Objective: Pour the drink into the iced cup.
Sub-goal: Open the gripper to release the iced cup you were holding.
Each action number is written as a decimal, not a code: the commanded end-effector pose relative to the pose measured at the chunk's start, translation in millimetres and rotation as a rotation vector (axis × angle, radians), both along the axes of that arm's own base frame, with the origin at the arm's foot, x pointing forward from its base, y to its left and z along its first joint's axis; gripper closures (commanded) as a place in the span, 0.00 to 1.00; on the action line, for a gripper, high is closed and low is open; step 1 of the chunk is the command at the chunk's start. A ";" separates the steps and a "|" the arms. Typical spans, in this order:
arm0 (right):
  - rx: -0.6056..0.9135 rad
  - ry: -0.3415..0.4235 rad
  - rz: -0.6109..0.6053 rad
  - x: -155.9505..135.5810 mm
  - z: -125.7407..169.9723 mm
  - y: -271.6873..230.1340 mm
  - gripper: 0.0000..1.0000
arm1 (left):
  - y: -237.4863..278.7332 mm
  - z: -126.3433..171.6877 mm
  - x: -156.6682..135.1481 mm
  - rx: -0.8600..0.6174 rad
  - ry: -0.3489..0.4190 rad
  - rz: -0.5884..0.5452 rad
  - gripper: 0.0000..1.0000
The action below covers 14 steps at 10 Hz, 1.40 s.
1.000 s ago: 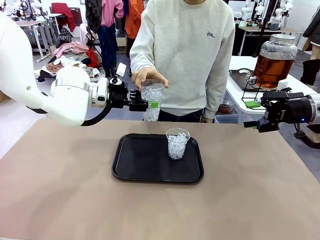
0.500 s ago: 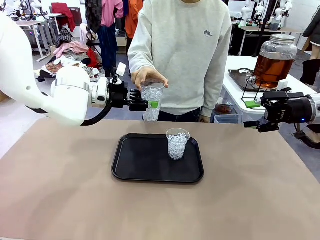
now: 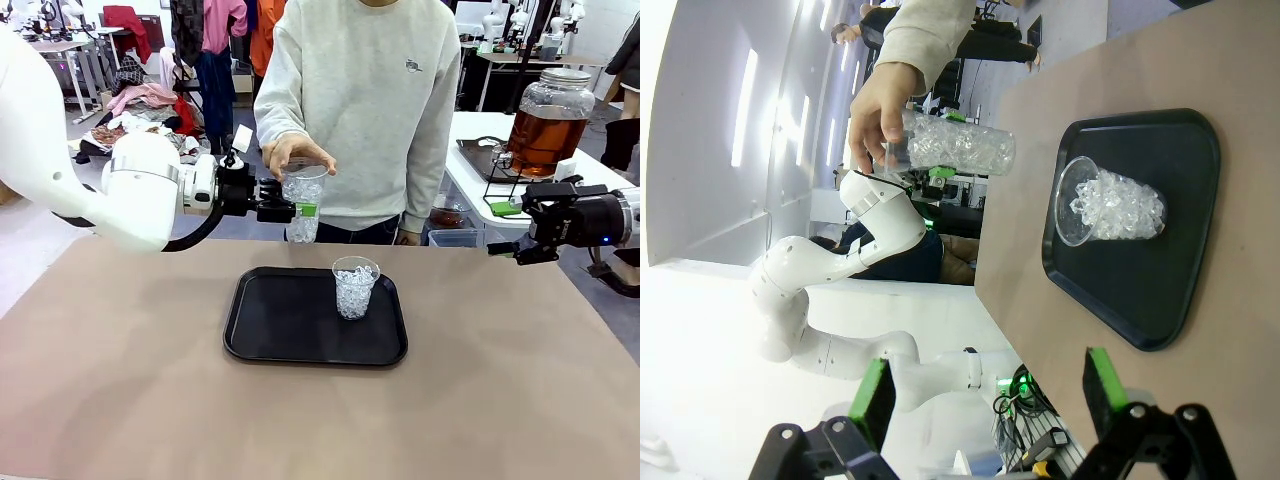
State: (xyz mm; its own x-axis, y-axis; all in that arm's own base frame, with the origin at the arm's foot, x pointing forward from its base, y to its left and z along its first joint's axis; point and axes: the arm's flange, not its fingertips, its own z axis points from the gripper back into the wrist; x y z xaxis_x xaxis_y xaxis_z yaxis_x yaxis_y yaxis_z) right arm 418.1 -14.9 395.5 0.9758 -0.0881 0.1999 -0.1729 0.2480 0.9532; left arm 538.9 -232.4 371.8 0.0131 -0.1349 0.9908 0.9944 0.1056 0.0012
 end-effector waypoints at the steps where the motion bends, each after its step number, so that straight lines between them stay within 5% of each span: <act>1: -0.001 -0.003 -0.005 -1.2 1.4 -0.1 0.00 | 1.6 2.6 -0.6 -0.013 -0.008 0.000 0.00; 8: -0.001 -0.003 -0.005 -1.2 1.4 -0.1 0.00 | 32.0 11.4 -4.4 -0.057 0.024 0.036 0.00; 14: -0.001 -0.003 -0.005 -1.2 1.4 -0.1 0.00 | 110.7 29.7 -24.1 -0.065 0.029 0.092 0.00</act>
State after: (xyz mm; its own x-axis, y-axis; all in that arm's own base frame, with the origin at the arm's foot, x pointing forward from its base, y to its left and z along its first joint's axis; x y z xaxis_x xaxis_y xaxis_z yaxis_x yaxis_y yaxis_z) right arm 418.1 -14.7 395.4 0.9759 -0.0876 0.1998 -0.1728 0.2481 0.9532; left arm 523.3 -130.8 395.4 0.0496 -0.0628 0.9968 0.9791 0.2000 -0.0361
